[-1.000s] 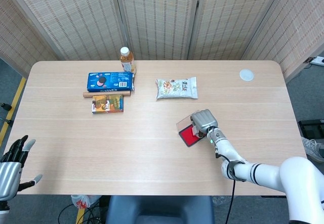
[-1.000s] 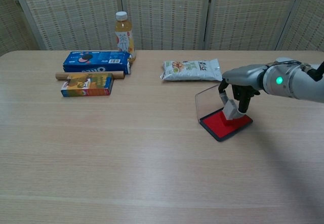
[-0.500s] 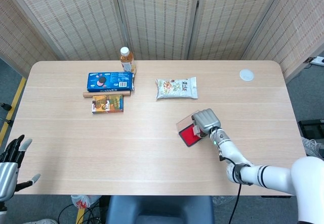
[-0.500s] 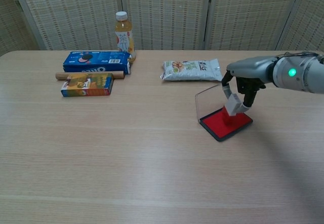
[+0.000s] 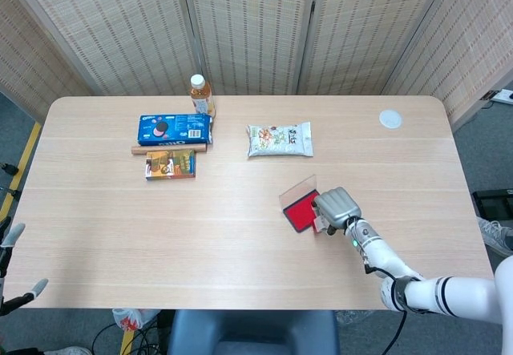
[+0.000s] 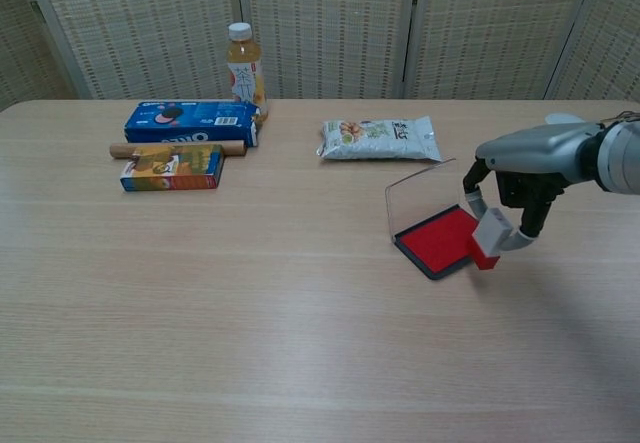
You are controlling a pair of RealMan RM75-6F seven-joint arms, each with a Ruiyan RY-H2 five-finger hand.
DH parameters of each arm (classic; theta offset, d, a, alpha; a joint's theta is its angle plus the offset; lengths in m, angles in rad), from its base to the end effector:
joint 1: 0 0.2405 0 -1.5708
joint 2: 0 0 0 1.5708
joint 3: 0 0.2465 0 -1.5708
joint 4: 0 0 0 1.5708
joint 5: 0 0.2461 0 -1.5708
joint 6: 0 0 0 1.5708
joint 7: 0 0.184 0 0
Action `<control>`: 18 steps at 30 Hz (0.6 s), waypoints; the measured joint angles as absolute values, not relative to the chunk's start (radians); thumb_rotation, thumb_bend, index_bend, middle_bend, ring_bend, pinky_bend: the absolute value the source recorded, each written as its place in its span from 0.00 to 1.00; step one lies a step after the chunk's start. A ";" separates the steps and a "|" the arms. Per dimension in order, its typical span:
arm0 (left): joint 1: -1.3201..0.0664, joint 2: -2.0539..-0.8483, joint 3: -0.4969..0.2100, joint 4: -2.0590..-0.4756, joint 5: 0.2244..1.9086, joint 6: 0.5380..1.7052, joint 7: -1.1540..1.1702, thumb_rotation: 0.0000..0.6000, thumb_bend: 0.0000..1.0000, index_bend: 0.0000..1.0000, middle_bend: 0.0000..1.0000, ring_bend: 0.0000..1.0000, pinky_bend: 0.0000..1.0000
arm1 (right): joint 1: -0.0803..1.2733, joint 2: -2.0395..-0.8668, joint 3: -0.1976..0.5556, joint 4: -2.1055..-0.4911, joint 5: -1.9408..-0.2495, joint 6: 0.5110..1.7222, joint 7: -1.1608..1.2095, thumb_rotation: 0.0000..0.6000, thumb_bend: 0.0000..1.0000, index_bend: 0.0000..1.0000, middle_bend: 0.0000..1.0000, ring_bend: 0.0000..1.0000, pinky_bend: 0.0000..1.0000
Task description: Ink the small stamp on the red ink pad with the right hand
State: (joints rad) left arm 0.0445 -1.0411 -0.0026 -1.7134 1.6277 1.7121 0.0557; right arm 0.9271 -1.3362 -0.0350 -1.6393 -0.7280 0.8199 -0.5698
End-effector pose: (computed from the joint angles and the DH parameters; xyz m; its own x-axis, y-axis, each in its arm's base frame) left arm -0.2938 0.1695 0.1577 0.4231 -0.1274 0.8971 0.9039 -0.0090 -0.4276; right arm -0.1796 -0.3664 -0.0549 0.6604 -0.4625 0.5916 -0.7506 -0.3811 0.5399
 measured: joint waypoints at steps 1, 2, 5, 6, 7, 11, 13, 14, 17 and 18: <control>0.044 -1.041 -0.003 -1.713 1.628 1.711 0.056 1.00 0.10 0.08 0.00 0.00 0.27 | 0.923 -1.334 -0.043 -1.649 -0.735 0.831 -0.578 1.00 0.29 0.90 1.00 0.83 0.77; 0.044 -1.042 -0.003 -1.712 1.629 1.708 0.058 1.00 0.10 0.08 0.00 0.00 0.27 | 0.920 -1.332 -0.050 -1.658 -0.738 0.837 -0.584 1.00 0.29 0.90 1.00 0.83 0.77; 0.043 -1.043 -0.005 -1.711 1.629 1.705 0.060 1.00 0.10 0.08 0.00 0.00 0.27 | 0.916 -1.322 -0.070 -1.680 -0.732 0.839 -0.605 1.00 0.28 0.90 1.00 0.82 0.77; 0.043 -1.043 -0.006 -1.711 1.627 1.704 0.060 1.00 0.10 0.08 0.00 0.00 0.27 | 0.916 -1.320 -0.076 -1.686 -0.729 0.841 -0.614 1.00 0.28 0.90 0.99 0.81 0.77; 0.043 -1.043 -0.006 -1.711 1.626 1.702 0.061 1.00 0.10 0.08 0.00 0.00 0.27 | 0.915 -1.319 -0.083 -1.693 -0.725 0.845 -0.626 1.00 0.28 0.90 0.99 0.81 0.77; 0.041 -1.044 -0.007 -1.711 1.622 1.693 0.065 1.00 0.10 0.08 0.00 0.00 0.27 | 0.911 -1.323 -0.097 -1.703 -0.721 0.860 -0.646 1.00 0.27 0.90 0.99 0.81 0.77; 0.040 -1.044 -0.009 -1.710 1.623 1.692 0.066 1.00 0.10 0.07 0.00 0.00 0.27 | 0.910 -1.330 -0.099 -1.695 -0.722 0.862 -0.650 1.00 0.27 0.90 0.98 0.81 0.77; 0.040 -1.044 -0.009 -1.709 1.624 1.692 0.064 1.00 0.10 0.07 0.00 0.00 0.27 | 0.910 -1.334 -0.100 -1.691 -0.721 0.861 -0.651 1.00 0.27 0.90 0.98 0.81 0.77; 0.042 -1.043 -0.010 -1.706 1.629 1.699 0.058 1.00 0.10 0.07 0.00 0.00 0.27 | 0.909 -1.345 -0.102 -1.675 -0.716 0.854 -0.652 1.00 0.27 0.90 0.98 0.81 0.77; 0.043 -1.043 -0.012 -1.704 1.629 1.701 0.056 1.00 0.10 0.07 0.00 0.00 0.27 | 0.909 -1.348 -0.103 -1.671 -0.714 0.853 -0.653 1.00 0.27 0.90 0.98 0.81 0.77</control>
State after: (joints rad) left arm 0.0428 -1.0433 -0.0116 -1.7037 1.6294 1.7014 0.0560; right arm 0.9091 -1.3478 -0.1027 -1.6708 -0.7145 0.8528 -0.6527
